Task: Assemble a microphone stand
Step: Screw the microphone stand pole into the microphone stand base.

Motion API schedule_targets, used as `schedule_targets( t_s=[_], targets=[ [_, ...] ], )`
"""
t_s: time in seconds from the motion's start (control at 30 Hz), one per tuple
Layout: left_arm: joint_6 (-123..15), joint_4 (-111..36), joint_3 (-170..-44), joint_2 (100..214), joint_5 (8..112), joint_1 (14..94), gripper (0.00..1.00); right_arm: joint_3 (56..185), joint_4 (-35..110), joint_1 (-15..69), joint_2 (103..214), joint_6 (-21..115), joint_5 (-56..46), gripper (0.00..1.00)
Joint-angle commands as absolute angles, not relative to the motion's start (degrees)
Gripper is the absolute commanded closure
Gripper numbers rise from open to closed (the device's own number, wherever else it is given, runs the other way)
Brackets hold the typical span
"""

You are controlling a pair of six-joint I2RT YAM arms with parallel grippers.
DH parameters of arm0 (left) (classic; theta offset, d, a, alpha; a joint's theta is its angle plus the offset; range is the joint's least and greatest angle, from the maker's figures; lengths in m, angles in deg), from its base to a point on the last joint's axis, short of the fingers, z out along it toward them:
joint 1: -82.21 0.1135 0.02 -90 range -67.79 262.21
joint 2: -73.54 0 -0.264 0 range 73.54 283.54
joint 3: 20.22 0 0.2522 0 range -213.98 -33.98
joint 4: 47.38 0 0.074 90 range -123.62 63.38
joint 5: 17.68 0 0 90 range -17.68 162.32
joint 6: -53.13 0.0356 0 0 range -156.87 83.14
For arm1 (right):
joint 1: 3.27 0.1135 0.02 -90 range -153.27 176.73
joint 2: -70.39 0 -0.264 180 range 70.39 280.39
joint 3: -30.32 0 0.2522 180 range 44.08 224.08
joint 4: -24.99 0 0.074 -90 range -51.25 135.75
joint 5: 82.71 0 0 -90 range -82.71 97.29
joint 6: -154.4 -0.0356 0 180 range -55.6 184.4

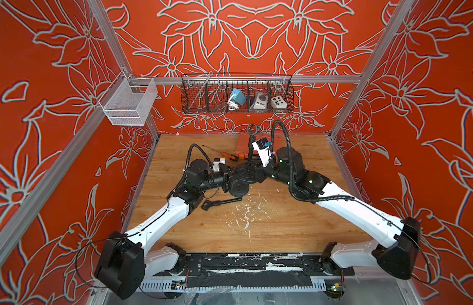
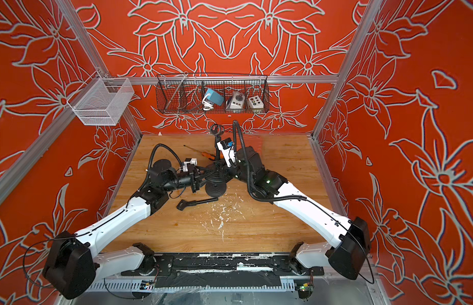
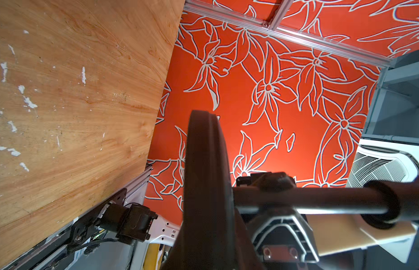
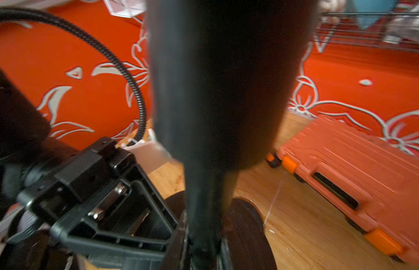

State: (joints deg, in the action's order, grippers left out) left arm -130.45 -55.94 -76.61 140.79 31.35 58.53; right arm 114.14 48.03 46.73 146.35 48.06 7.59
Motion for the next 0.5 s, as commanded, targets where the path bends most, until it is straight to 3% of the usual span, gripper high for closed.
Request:
schedule_targets(
  t_s=[0.0,0.03,0.13,0.2,0.33,0.47],
  targets=[
    [-129.91,-61.09,-79.18,137.56,32.86,58.39,1.0,114.44,55.61,48.77,148.49,45.78,29.81,1.0],
    [-129.52,-60.48,-79.11,137.25,33.46,58.52,1.0,114.16,54.55,48.76,148.15,46.46,27.86,1.0],
    [-129.06,-59.3,-78.64,136.51,35.24,58.74,1.0,113.86,51.83,46.99,146.62,50.88,11.83,0.65],
    [-128.46,-58.69,-78.71,136.22,35.49,58.91,1.0,114.04,50.97,45.18,146.0,54.65,-2.85,0.49],
    [-127.84,-57.16,-79.25,135.8,34.89,59.09,1.0,112.29,49.19,42.02,144.88,58.75,-24.53,0.32],
    [-128.62,-57.76,-79.18,135.46,32.95,59.33,1.0,106.37,39.79,36.91,141.75,56.48,-34.6,0.3]
  ],
)
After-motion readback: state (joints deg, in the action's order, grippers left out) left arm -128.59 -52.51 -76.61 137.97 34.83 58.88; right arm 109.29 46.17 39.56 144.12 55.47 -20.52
